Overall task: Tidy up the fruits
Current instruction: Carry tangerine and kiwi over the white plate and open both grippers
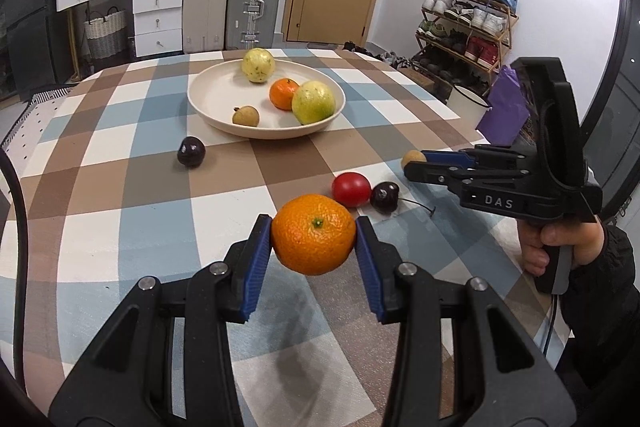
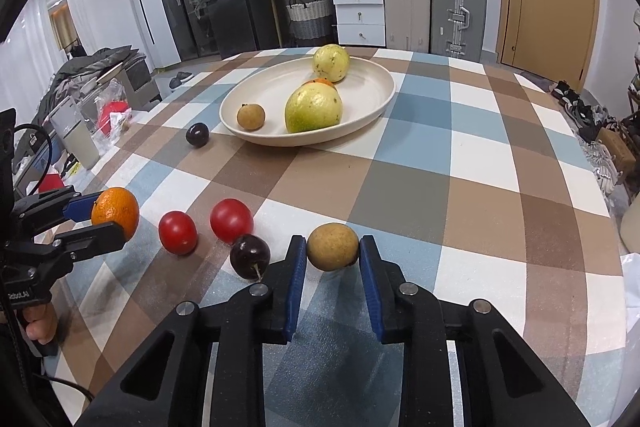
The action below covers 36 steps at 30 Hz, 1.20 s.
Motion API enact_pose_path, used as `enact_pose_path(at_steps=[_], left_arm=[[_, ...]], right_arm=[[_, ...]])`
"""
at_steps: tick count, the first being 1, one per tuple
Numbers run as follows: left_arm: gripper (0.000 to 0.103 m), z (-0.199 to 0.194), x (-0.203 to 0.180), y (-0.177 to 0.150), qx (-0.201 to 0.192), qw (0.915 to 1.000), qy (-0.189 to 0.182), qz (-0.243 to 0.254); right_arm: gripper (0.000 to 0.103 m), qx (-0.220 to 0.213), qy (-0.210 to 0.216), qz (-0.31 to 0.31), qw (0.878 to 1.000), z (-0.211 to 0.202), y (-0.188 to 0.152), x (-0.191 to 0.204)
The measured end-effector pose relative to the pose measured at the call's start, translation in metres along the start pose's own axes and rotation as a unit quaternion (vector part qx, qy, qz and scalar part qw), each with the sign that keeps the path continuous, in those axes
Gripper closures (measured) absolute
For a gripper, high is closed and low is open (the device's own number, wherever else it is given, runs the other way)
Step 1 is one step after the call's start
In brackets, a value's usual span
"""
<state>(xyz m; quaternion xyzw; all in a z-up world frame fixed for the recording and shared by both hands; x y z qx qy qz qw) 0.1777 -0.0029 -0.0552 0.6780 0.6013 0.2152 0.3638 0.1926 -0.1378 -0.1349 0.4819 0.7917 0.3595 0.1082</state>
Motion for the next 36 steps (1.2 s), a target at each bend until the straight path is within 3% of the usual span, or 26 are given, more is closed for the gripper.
enact_pose_path(at_steps=[20, 36], left_arm=[[0.064, 0.002, 0.031, 0.045, -0.059, 0.9971, 0.045, -0.016], [0.064, 0.021, 0.046, 0.083, -0.074, 0.9955, 0.058, -0.015]], right_arm=[[0.076, -0.046, 0.012, -0.012, 0.999, -0.024, 0.028, 0.017], [0.076, -0.062, 0.014, -0.035, 0.997, -0.017, 0.060, 0.032]])
Point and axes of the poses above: each gripper's, at about its wrist camera, not at the fingertips, and z roughly the way its jaws point, x to its left, y to its top, the point moved 6 cm from there along z, roughly the way its jaws point, and after that the axes turned 3 degrees about z, right-handed, at the moved point
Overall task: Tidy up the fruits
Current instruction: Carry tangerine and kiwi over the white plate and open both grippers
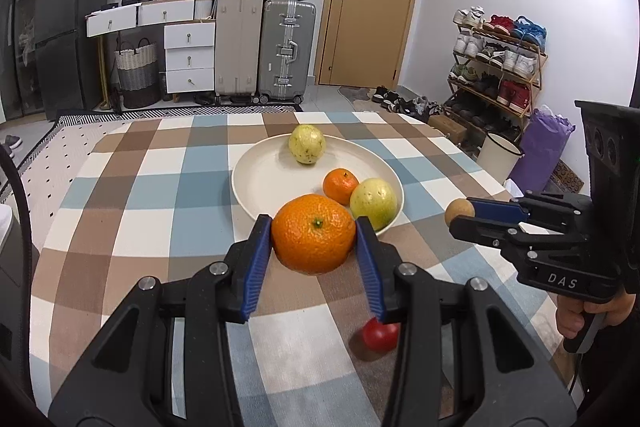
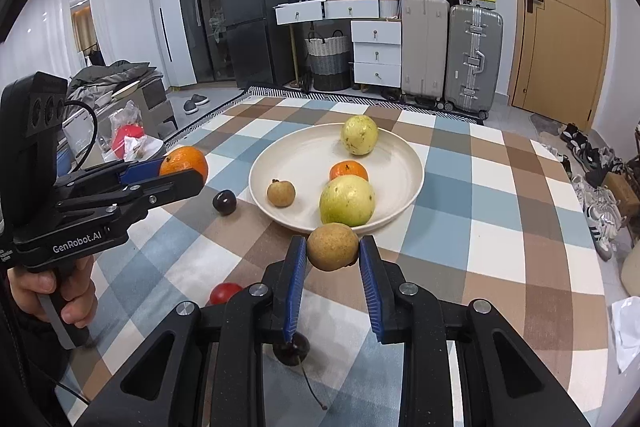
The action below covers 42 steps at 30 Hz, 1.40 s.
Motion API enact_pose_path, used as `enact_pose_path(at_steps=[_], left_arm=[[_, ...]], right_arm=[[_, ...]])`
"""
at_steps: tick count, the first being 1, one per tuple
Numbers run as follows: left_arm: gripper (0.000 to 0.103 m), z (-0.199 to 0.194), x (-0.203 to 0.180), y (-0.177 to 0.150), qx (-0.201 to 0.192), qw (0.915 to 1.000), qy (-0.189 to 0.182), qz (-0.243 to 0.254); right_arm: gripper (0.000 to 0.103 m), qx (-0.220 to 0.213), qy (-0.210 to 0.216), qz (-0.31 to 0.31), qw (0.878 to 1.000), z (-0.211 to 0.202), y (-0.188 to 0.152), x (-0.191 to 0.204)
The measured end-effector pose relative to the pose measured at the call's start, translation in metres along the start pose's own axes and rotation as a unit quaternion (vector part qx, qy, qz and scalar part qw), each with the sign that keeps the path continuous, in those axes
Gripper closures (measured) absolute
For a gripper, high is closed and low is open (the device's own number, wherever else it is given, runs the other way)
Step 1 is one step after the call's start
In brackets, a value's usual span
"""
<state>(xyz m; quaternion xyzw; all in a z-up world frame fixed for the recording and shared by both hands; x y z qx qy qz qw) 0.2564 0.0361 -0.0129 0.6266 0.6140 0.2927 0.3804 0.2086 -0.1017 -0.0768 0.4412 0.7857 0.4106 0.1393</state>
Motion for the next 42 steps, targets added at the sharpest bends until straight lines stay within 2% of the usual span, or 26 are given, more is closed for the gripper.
enact_pose_path(at_steps=[8, 18, 32, 42], left_arm=[[0.064, 0.013, 0.001, 0.010, -0.005, 1.0000, 0.003, 0.002], [0.064, 0.048, 0.004, 0.029, -0.008, 0.9999, 0.003, 0.007], [0.064, 0.092, 0.017, 0.027, -0.001, 0.9999, 0.015, 0.002], [0.064, 0.105, 0.022, 0.024, 0.005, 0.9999, 0.014, -0.006]], right_arm=[[0.076, -0.007, 0.002, 0.006, 1.000, 0.008, 0.014, -0.005], [0.076, -0.016, 0.002, 0.022, 1.000, 0.023, 0.031, -0.013], [0.076, -0.008, 0.004, 0.059, 0.998, 0.053, 0.038, -0.033], [0.076, -0.005, -0.016, 0.079, 0.997, 0.074, 0.045, -0.045]])
Point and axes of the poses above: each gripper's, at about its wrist camera, not at the fingertips, and z roughly the way its jaws point, x to its left, y to its top, the point moved 6 cm from there along z, roughly the way its jaws point, and after that the axes turned 3 degrees about z, right-handed, at the moved point
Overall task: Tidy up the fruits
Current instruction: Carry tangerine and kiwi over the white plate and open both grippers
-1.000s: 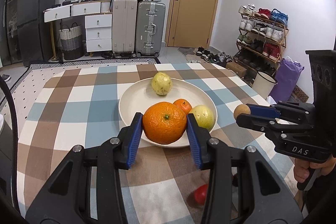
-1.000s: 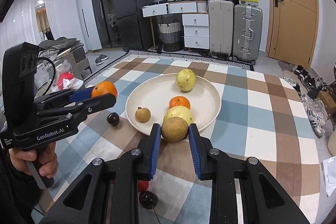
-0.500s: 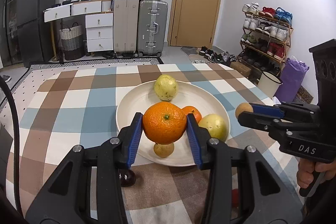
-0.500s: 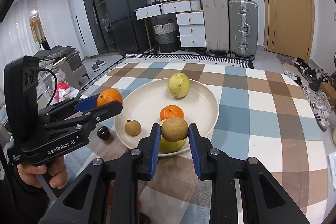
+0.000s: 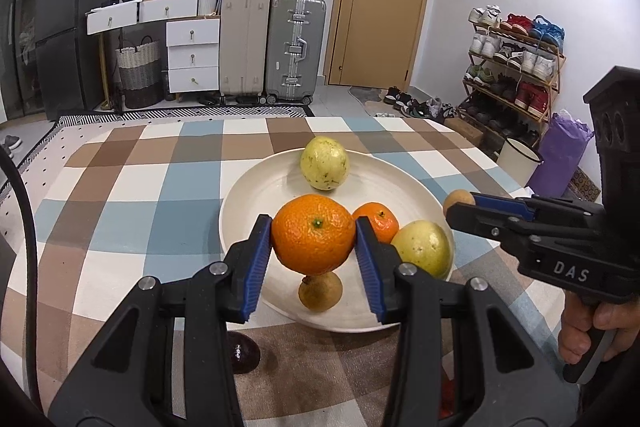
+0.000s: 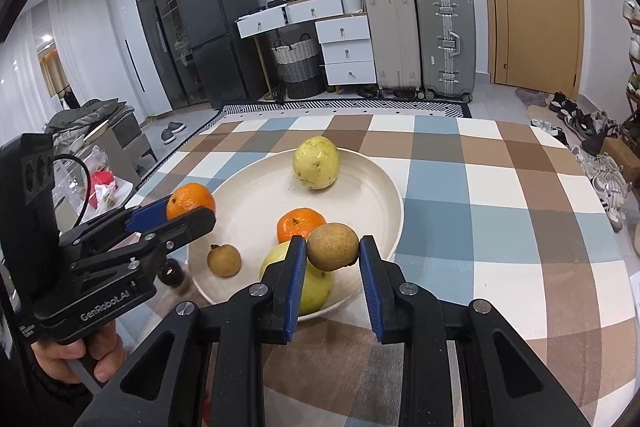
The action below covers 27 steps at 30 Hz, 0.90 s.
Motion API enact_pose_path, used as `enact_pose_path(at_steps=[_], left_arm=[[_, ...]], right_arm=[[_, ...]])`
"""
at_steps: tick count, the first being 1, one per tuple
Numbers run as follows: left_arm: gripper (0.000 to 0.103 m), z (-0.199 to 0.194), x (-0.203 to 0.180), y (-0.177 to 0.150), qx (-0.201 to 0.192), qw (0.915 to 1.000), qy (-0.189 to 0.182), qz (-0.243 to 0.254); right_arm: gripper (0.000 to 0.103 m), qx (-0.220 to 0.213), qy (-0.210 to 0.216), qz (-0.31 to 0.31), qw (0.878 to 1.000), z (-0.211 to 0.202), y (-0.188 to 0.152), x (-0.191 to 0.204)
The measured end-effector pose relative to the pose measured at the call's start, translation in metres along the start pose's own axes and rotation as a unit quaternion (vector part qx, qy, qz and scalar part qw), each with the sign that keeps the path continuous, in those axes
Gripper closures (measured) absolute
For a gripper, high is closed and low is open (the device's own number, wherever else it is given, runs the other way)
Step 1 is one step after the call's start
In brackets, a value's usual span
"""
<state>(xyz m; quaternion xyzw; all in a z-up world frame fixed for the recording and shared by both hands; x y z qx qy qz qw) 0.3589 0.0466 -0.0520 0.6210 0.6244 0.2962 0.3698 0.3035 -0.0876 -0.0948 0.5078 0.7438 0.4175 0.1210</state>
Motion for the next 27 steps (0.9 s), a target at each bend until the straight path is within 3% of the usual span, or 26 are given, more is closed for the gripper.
enact_pose_path(at_steps=[15, 23, 27], left_arm=[[0.064, 0.016, -0.013, 0.001, 0.027, 0.9994, 0.005, 0.022], [0.064, 0.017, -0.009, 0.000, 0.026, 0.9996, 0.005, 0.010], [0.042, 0.013, -0.006, -0.001, 0.024, 0.9997, 0.002, 0.003]], right_arm=[[0.075, 0.008, -0.008, 0.029, 1.000, 0.023, 0.003, -0.017], [0.074, 0.007, 0.016, 0.040, 0.999, 0.022, 0.004, -0.018], [0.064, -0.001, 0.015, 0.038, 0.999, 0.015, 0.004, -0.019]])
Point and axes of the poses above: each gripper's, at about its wrist camera, not at the fingertips, and z roughly the way its jaws point, x to its left, y to its top, the point moved 6 cm from there along z, roughly the way its jaws point, and after that the axes turned 3 degrees about z, right-handed, at the moved point
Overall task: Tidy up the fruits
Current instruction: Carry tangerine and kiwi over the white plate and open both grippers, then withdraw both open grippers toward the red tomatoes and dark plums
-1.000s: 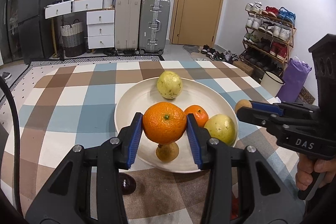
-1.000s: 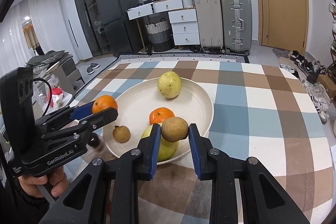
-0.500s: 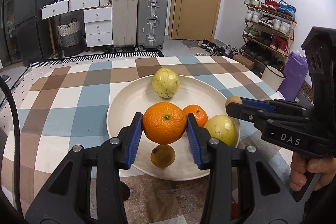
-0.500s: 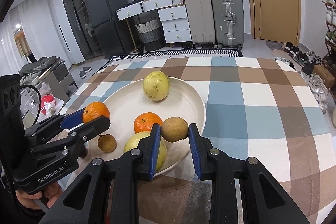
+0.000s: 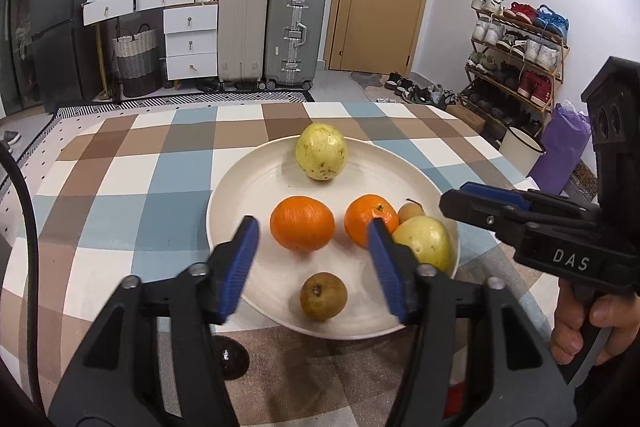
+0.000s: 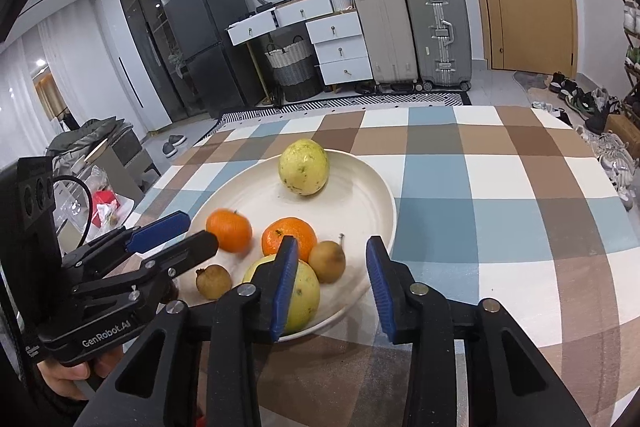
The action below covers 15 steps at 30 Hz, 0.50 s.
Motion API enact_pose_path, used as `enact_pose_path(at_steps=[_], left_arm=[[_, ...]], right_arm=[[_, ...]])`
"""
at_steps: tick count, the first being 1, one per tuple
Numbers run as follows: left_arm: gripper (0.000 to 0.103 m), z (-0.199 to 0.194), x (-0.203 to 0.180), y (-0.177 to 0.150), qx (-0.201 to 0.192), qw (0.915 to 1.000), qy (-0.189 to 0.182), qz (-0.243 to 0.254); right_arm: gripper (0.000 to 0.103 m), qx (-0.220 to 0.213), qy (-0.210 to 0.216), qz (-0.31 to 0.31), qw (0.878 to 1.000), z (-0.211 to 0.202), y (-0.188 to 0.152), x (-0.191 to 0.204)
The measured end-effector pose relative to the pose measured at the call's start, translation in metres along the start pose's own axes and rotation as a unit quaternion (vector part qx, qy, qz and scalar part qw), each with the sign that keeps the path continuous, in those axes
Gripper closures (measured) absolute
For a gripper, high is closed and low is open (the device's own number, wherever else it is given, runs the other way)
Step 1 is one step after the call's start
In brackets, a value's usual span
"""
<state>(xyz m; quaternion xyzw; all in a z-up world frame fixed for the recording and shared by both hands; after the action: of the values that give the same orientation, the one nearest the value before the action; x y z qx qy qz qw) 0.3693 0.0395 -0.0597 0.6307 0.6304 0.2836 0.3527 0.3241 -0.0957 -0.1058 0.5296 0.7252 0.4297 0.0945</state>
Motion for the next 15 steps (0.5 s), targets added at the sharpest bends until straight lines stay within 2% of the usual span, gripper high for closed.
enact_pose_path(at_steps=[4, 5, 9, 11, 13, 15], left_arm=[[0.020, -0.011, 0.003, -0.001, -0.014, 0.9999, 0.007, 0.003], [0.020, -0.015, 0.004, -0.002, -0.019, 0.9998, 0.007, 0.002], [0.011, -0.026, 0.009, -0.008, -0.015, 0.9999, 0.005, 0.002], [0.002, -0.032, 0.012, -0.010, -0.021, 0.9997, 0.014, -0.001], [0.001, -0.040, 0.015, -0.011, -0.028, 0.9994, 0.019, -0.003], [0.001, -0.046, 0.018, -0.014, -0.027, 0.9994, 0.021, -0.007]], right_arm=[[0.048, -0.004, -0.006, -0.001, 1.000, -0.007, -0.001, -0.003], [0.045, -0.001, -0.007, -0.002, 1.000, -0.008, -0.003, -0.004], [0.017, -0.001, 0.002, -0.003, 1.000, -0.015, -0.006, -0.003], [0.013, -0.005, 0.010, -0.006, 1.000, -0.020, -0.007, 0.000], [0.003, -0.005, 0.011, -0.012, 1.000, -0.023, -0.009, 0.002], [0.001, -0.009, 0.008, -0.020, 1.000, -0.026, -0.011, 0.006]])
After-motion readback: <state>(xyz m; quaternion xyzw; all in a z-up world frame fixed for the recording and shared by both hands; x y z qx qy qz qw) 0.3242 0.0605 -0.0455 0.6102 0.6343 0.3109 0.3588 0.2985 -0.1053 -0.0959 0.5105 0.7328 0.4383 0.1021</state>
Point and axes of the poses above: each gripper's, at about its wrist camera, not at the fingertips, and z roughly the way its jaws point, x to its left, y to its top, the point moved 6 cm from there along z, roughly the way its jaws point, and after that the axes turned 3 degrees about z, right-handed, at the moved point
